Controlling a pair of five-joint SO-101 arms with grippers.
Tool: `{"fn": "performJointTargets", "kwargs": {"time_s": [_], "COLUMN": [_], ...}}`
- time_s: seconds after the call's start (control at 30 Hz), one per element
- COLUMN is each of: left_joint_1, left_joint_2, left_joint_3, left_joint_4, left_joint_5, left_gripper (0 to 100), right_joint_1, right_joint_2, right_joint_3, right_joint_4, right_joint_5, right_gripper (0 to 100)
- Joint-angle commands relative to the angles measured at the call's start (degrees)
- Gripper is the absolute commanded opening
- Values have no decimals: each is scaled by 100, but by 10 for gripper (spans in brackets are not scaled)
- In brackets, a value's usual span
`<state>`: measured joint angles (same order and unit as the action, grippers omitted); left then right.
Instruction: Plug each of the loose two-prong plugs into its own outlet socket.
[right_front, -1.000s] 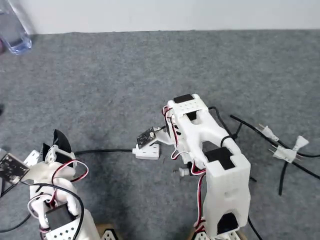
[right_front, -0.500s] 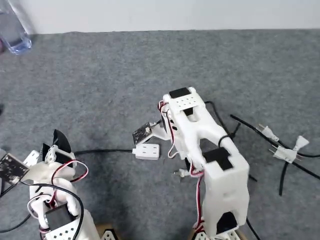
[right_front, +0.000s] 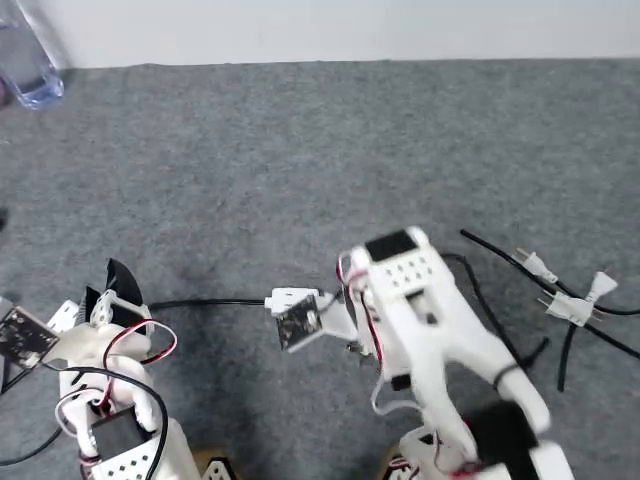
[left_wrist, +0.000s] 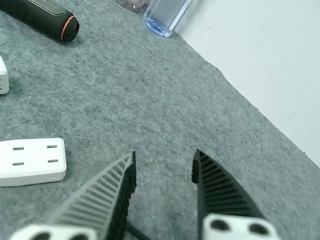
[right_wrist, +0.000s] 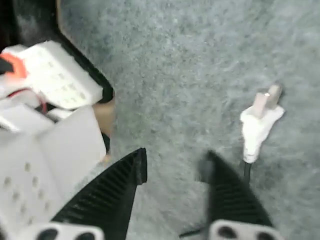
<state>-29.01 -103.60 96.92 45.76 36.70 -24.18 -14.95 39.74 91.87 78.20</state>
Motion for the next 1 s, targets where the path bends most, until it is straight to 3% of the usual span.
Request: {"fn": "performJointTargets", "kwargs": {"time_s": [0.0,0.43,0.97], "left_joint_1": [-9,176,378], "left_joint_2": [-44,-35,-53], "left_joint_3": [-48,-48,-48], "left_joint_4": [18,105,299], "left_joint_5": [-44,-44,-44], "left_gripper": [174,174,174], "right_joint_1": [-22,-497,75], "right_joint_2": [-479,374,1789], "right_joint_3": [774,747,-791], "right_joint_4": [-971,-2026,-2422], "right_joint_5": [-299,-325,-308], "right_gripper": [9,9,9]}}
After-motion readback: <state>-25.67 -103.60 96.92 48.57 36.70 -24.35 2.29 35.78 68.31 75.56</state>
